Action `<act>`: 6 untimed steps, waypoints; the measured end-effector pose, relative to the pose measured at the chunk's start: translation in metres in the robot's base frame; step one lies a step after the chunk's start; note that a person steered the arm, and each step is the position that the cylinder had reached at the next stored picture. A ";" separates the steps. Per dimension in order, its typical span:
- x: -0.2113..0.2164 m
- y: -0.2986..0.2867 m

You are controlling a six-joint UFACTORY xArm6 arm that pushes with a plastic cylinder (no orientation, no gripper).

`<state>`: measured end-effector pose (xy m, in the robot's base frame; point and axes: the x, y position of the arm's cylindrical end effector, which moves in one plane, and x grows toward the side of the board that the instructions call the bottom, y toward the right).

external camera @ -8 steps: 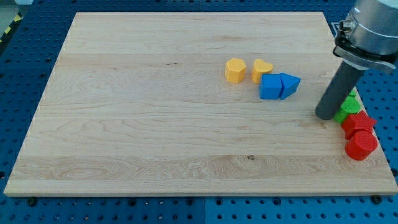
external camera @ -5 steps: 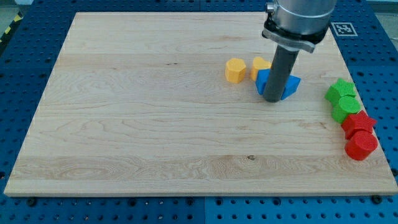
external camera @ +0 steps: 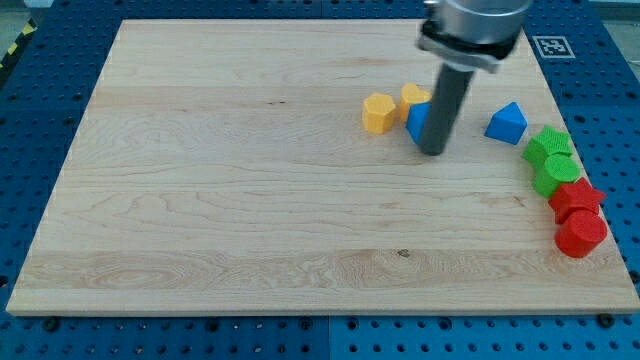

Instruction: Move the blue blocks above the green star

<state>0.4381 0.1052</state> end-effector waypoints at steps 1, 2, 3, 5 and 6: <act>-0.016 -0.020; -0.032 0.023; -0.044 0.069; -0.070 0.046; -0.091 0.045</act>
<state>0.3472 0.1502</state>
